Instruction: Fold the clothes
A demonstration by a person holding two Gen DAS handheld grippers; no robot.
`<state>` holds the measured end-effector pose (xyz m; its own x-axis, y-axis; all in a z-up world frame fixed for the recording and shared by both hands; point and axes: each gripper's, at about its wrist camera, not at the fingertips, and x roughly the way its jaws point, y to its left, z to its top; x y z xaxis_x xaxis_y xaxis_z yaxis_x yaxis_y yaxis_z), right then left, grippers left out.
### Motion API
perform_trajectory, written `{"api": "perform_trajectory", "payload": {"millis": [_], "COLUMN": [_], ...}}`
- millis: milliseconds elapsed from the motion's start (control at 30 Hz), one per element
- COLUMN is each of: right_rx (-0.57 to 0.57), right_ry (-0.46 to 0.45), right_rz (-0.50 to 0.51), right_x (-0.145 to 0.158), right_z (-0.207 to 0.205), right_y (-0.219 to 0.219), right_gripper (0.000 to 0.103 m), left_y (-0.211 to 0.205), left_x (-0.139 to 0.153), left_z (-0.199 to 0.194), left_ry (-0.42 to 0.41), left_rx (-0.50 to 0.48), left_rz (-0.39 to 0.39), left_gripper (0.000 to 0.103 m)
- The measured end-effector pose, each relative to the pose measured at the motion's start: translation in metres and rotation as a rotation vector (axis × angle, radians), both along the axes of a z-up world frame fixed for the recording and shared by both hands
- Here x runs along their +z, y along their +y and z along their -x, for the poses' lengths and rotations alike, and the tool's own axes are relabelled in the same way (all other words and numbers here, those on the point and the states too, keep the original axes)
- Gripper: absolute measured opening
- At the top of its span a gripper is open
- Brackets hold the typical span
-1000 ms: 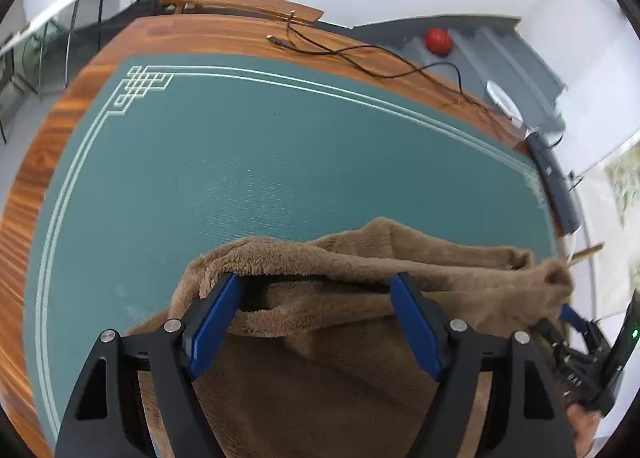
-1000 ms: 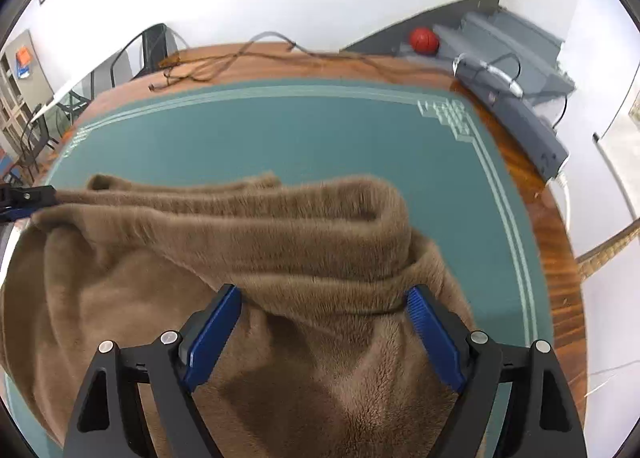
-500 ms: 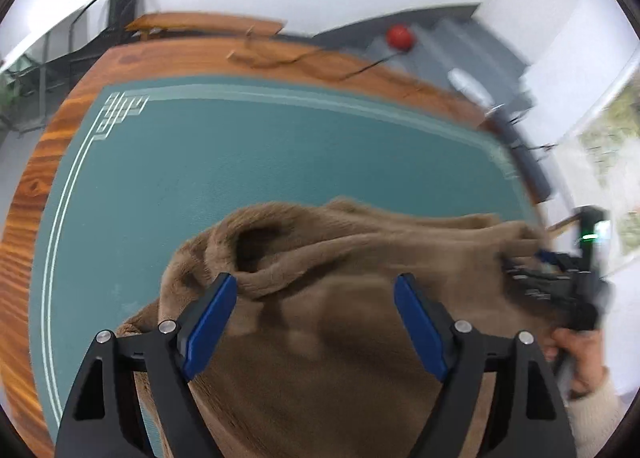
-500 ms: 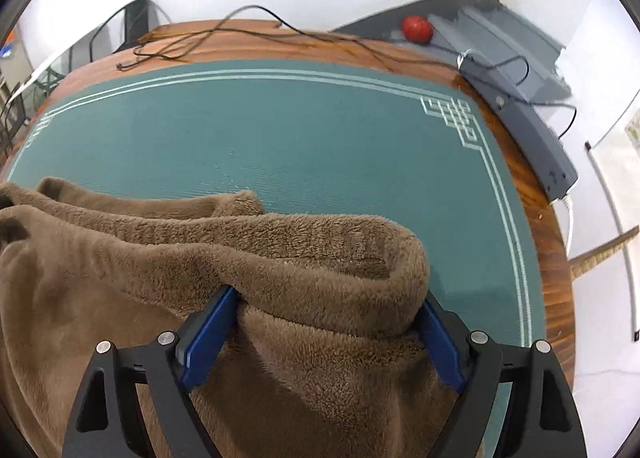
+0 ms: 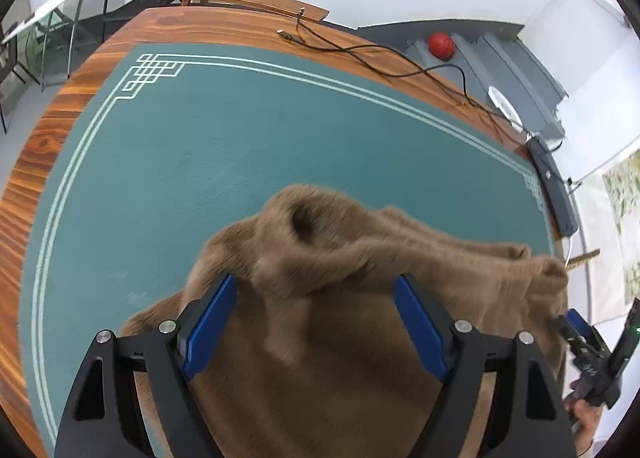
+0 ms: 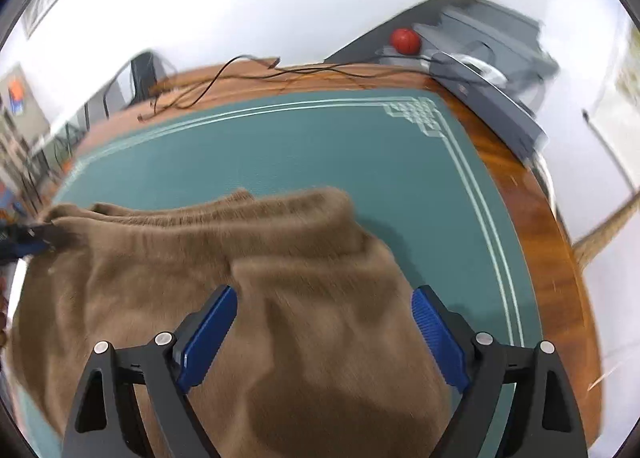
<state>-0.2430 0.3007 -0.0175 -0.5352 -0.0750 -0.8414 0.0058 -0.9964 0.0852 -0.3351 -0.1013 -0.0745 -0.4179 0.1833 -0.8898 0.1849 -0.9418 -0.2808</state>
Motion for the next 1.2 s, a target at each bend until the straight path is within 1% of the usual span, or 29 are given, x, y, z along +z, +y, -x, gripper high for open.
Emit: {"api": "perform_trajectory", "payload": {"millis": [133,200,267,367,533,633,700,800,867,933,1000,1067,1200], "right_rx": [-0.095,-0.153,-0.203,-0.256,-0.309,-0.300,-0.283,-0.283,-0.282,-0.298,-0.324,-0.349,-0.394], "right_ry": [-0.021,-0.038,-0.055,-0.084,-0.121,-0.140,-0.121,-0.101,-0.073,-0.050,-0.014,0.023,0.081], "right_rz": [0.130,0.207,0.282,0.388,0.516,0.565,0.558,0.608,0.624,0.684,0.707,0.726,0.769], "right_x": [-0.006,-0.011,-0.016,-0.024,-0.038,-0.047,-0.046,-0.050,-0.050,-0.054,-0.055,-0.056,-0.060], "right_z": [-0.051,-0.079,-0.105,-0.138,-0.174,-0.181,-0.179,-0.171,-0.162,-0.155,-0.146,-0.139,-0.133], "right_y": [0.042,0.061,0.075,0.086,0.089,0.079,0.068,0.056,0.048,0.045,0.042,0.042,0.047], "right_gripper": [0.091,0.091,0.091,0.091,0.091,0.091,0.091,0.091,0.091,0.091,0.092,0.096,0.098], "left_y": [-0.010,-0.009,-0.004,0.004,0.005,0.008,0.012,0.012,0.011,0.011,0.012,0.013,0.012], "left_x": [-0.004,-0.005,-0.005,-0.009,-0.009,-0.007,-0.006,-0.007,-0.009,-0.011,-0.013,-0.015,-0.018], "left_z": [-0.022,-0.032,-0.041,-0.053,-0.067,-0.075,-0.080,-0.081,-0.082,-0.082,-0.083,-0.082,-0.084], "left_ry": [-0.013,-0.017,-0.025,-0.049,-0.056,-0.056,-0.055,-0.060,-0.066,-0.070,-0.071,-0.075,-0.078], "left_rx": [-0.001,-0.008,-0.023,-0.049,-0.036,-0.039,-0.049,-0.055,-0.049,-0.048,-0.052,-0.057,-0.063], "left_rz": [-0.014,0.002,0.052,0.103,0.087,0.085,0.091,0.092,0.082,0.072,0.067,0.065,0.054], "left_gripper": [0.084,0.084,0.084,0.084,0.084,0.084,0.084,0.084,0.084,0.084,0.084,0.084,0.084]}}
